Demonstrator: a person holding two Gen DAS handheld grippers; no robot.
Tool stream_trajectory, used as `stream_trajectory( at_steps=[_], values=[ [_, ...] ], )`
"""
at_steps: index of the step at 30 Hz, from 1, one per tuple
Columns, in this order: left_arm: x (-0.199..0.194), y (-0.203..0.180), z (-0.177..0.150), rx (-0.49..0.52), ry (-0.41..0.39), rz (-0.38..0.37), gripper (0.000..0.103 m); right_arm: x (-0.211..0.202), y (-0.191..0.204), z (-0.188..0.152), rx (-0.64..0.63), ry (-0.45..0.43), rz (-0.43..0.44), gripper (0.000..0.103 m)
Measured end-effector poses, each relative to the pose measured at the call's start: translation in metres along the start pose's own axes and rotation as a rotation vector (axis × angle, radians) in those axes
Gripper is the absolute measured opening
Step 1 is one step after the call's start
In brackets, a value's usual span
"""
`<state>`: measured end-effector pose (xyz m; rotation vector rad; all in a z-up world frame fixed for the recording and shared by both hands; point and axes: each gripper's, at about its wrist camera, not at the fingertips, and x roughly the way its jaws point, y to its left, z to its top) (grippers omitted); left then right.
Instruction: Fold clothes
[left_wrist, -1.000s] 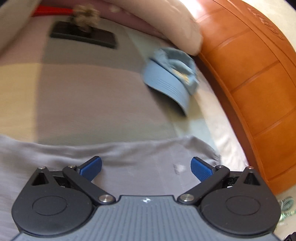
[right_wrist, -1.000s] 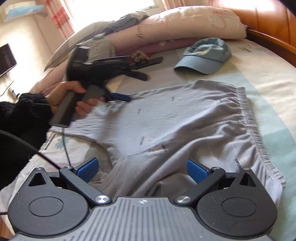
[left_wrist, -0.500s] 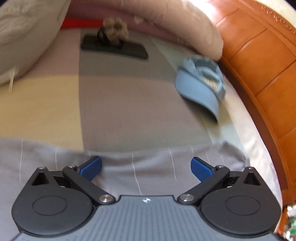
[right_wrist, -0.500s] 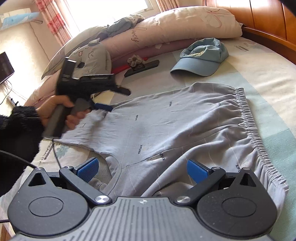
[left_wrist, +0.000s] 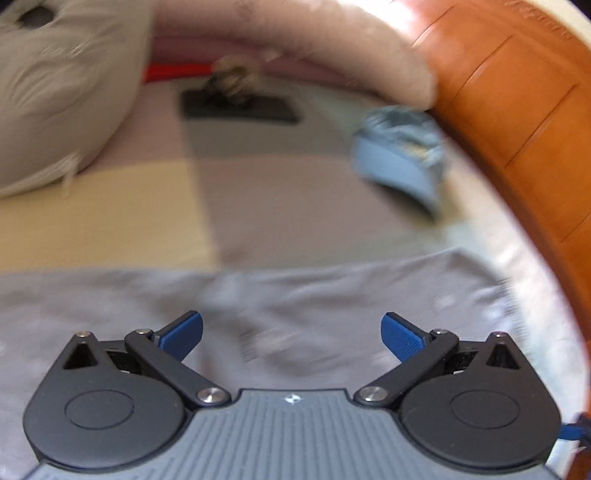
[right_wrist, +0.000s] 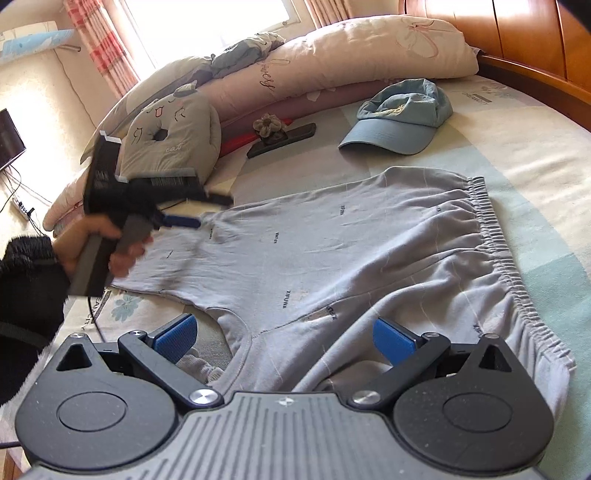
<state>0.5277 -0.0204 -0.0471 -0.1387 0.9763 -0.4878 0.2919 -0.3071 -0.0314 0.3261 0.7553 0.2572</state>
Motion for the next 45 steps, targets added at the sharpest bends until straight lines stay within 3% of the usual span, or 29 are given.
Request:
stream_trajectory(
  at_steps=[4, 10, 15, 20, 25, 30, 33, 38, 40, 42, 45],
  values=[
    [-0.013, 0.011, -0.025, 0.011, 0.0, 0.018, 0.102, 0.002, 0.012, 0.001, -0.011, 0.023, -0.018, 0.103],
    [-0.04, 0.018, -0.031, 0.175, -0.086, 0.109, 0.102, -0.003, 0.034, 0.007, -0.059, 0.03, -0.047, 0.103],
    [-0.04, 0.055, -0.055, 0.139, -0.068, 0.169, 0.102, -0.004, 0.062, 0.009, -0.102, 0.035, -0.07, 0.103],
    [-0.066, 0.079, -0.067, 0.199, -0.119, 0.161, 0.102, -0.005, 0.087, 0.006, -0.14, 0.051, -0.099, 0.103],
    [-0.071, 0.126, -0.057, 0.117, -0.16, 0.282, 0.102, -0.001, 0.111, 0.003, -0.183, 0.061, -0.131, 0.103],
    [-0.092, 0.153, -0.067, 0.114, -0.196, 0.238, 0.102, 0.003, 0.131, 0.0, -0.232, 0.08, -0.155, 0.103],
    [-0.109, 0.171, -0.063, 0.1, -0.231, 0.287, 0.102, 0.004, 0.138, -0.001, -0.255, 0.086, -0.171, 0.103],
    [-0.121, 0.24, -0.056, -0.075, -0.216, 0.426, 0.102, 0.006, 0.145, -0.004, -0.272, 0.1, -0.187, 0.103],
    [-0.13, 0.262, -0.061, -0.12, -0.245, 0.438, 0.102, 0.005, 0.147, -0.007, -0.289, 0.109, -0.197, 0.103],
    [-0.138, 0.272, -0.063, -0.154, -0.237, 0.511, 0.102, 0.002, 0.149, -0.01, -0.305, 0.115, -0.212, 0.103],
    [-0.143, 0.26, -0.055, -0.153, -0.224, 0.491, 0.102, -0.004, 0.146, -0.012, -0.302, 0.111, -0.239, 0.103]
  ],
)
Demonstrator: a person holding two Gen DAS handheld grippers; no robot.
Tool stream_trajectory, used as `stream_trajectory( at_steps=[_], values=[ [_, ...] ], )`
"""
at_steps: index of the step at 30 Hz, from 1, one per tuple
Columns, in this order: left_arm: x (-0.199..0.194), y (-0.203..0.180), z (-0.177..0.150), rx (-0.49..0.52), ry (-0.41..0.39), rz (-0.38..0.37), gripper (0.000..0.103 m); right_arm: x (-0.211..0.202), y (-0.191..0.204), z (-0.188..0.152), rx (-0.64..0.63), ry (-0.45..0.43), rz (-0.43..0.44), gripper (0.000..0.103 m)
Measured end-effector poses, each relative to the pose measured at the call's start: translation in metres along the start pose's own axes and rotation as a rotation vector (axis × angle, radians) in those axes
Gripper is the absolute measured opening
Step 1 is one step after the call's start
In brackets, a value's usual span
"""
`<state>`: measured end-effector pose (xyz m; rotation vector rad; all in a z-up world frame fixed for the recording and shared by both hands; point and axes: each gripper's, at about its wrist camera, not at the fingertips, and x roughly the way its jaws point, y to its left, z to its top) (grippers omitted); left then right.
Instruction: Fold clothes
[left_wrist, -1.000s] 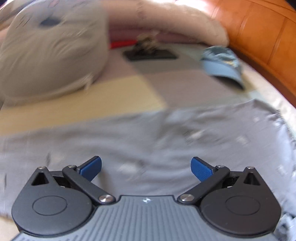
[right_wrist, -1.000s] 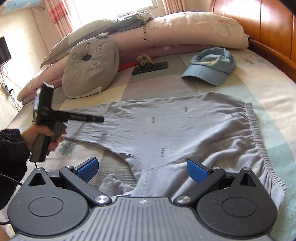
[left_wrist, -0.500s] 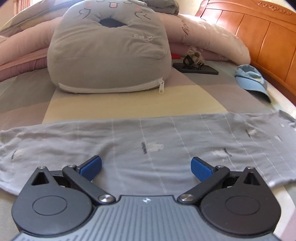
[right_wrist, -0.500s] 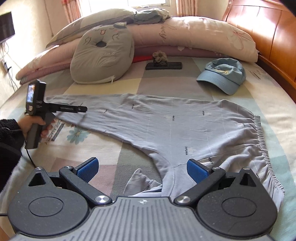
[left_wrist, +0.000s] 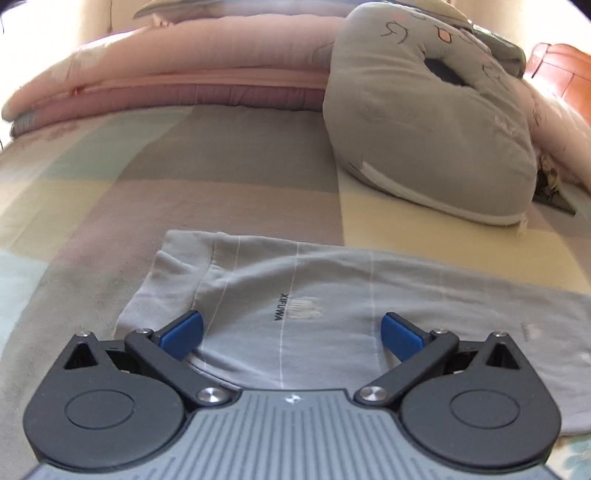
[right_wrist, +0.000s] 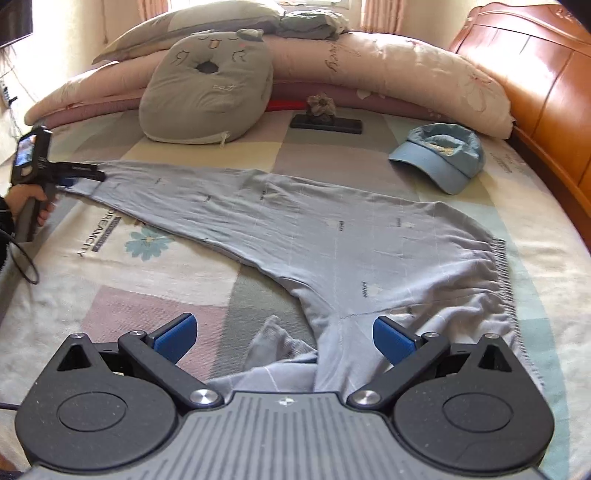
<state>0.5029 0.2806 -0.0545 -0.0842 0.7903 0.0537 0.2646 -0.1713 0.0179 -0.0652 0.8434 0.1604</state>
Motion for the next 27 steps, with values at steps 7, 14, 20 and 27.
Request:
stream_trajectory(
  at_steps=[7, 14, 20, 27],
  values=[
    [-0.033, -0.118, 0.02, 0.22, 0.006, -0.296, 0.102, -0.002, -0.009, -0.003, 0.074, 0.002, 0.005, 0.103],
    [-0.04, -0.274, 0.011, 0.311, 0.128, -0.662, 0.102, -0.013, -0.028, -0.017, 0.093, -0.028, -0.018, 0.103],
    [-0.003, -0.344, -0.011, 0.24, 0.268, -0.609, 0.102, -0.025, -0.068, -0.039, 0.163, -0.069, -0.015, 0.103],
    [0.023, -0.355, -0.013, 0.16, 0.211, -0.399, 0.102, -0.039, -0.115, -0.071, 0.193, -0.073, 0.001, 0.103]
  ],
)
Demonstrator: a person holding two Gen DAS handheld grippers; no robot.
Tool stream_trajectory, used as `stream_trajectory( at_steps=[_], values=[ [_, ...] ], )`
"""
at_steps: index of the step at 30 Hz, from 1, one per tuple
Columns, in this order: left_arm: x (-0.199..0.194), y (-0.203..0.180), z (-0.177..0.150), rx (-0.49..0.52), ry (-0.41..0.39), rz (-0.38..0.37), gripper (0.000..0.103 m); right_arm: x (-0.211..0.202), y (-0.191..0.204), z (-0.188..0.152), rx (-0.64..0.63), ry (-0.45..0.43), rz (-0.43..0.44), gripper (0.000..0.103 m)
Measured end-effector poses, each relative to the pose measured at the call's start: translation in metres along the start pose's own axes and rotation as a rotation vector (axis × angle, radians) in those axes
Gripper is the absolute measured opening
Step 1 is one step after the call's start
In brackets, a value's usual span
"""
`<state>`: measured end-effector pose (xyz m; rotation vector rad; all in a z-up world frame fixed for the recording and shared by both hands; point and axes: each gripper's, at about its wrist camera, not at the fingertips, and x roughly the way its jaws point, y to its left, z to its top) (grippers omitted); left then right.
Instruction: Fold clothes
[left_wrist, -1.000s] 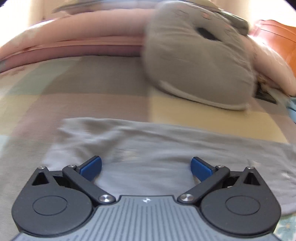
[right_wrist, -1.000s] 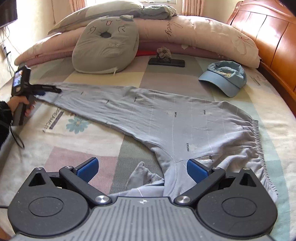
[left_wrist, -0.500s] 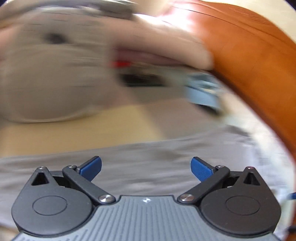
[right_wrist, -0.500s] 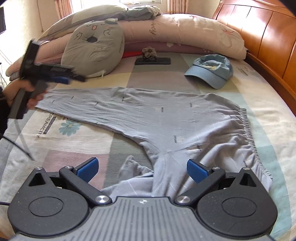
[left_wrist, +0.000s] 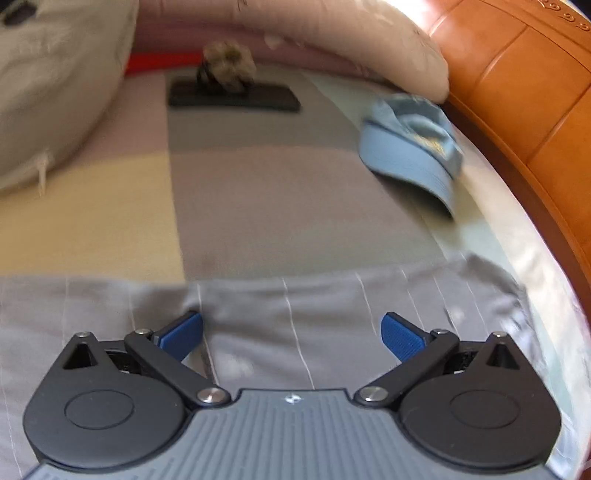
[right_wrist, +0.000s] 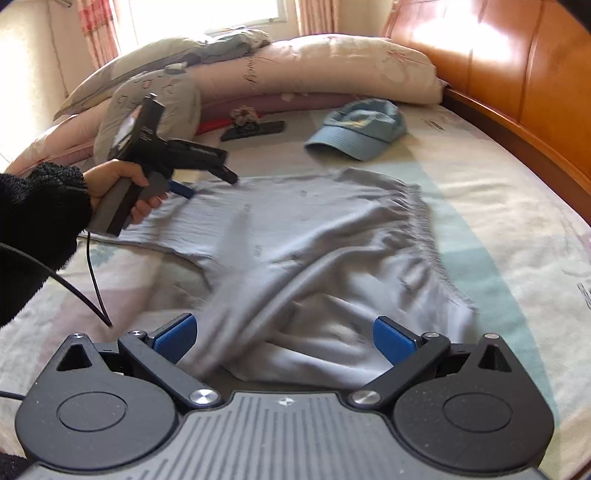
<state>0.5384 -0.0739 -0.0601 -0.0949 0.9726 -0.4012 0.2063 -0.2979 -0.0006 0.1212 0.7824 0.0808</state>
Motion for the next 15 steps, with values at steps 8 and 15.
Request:
stream_trajectory(
  at_steps=[8, 15],
  values=[
    [-0.037, -0.055, -0.013, 0.095, 0.049, -0.035, 0.102, -0.003, -0.058, -0.016, 0.041, 0.025, -0.008, 0.103],
    [-0.027, -0.105, -0.046, 0.267, 0.124, -0.12, 0.102, 0.016, -0.083, -0.033, 0.064, 0.101, 0.034, 0.103]
  ],
)
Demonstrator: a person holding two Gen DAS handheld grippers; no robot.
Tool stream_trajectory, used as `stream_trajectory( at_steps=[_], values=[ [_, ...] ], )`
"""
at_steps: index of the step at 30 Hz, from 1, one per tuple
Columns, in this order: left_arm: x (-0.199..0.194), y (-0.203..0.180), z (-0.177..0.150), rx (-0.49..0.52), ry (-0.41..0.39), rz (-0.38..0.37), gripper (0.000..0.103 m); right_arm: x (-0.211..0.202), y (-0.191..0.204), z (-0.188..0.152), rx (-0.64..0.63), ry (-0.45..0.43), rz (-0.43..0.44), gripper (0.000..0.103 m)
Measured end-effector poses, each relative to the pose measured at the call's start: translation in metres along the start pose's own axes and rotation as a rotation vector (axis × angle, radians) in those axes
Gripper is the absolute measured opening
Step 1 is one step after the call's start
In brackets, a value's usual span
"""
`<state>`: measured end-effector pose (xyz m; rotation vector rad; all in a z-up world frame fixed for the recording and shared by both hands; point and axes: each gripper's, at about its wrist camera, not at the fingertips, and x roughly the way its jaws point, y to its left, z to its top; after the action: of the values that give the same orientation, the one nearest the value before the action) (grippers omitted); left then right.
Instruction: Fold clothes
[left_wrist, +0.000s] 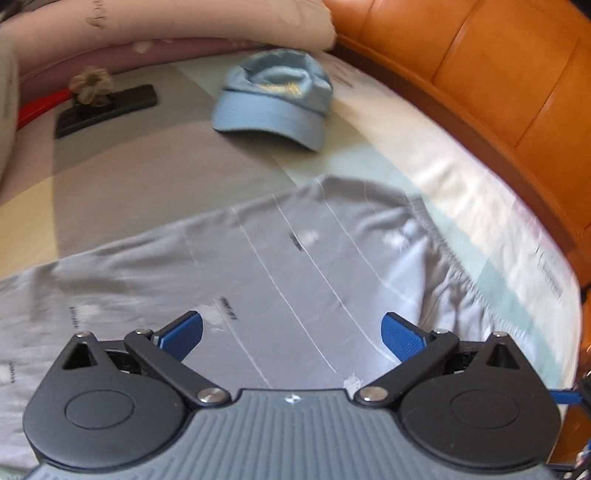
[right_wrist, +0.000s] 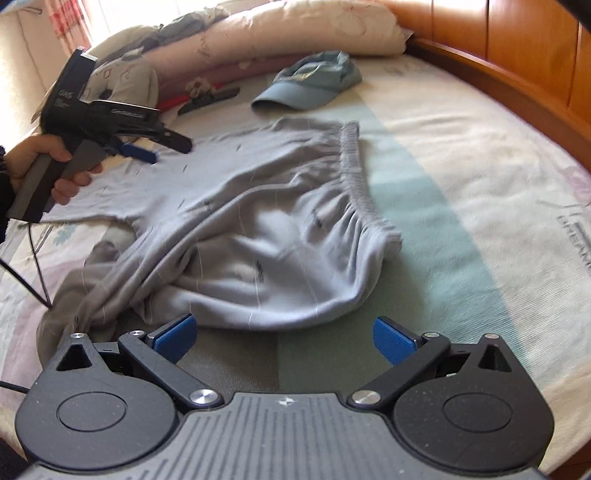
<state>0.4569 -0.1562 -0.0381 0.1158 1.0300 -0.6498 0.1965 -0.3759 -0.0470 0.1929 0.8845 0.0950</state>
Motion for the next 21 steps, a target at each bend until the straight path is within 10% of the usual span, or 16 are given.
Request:
stream_trajectory(
  at_steps=[7, 21],
  values=[
    [0.026, 0.029, 0.001, -0.097, -0.042, 0.25, 0.102, 0.008, -0.001, -0.009, -0.058, 0.042, 0.027, 0.103],
    [-0.077, 0.005, -0.066, -0.039, -0.071, 0.209, 0.102, 0.023, 0.009, -0.019, -0.224, 0.07, -0.007, 0.103]
  ],
)
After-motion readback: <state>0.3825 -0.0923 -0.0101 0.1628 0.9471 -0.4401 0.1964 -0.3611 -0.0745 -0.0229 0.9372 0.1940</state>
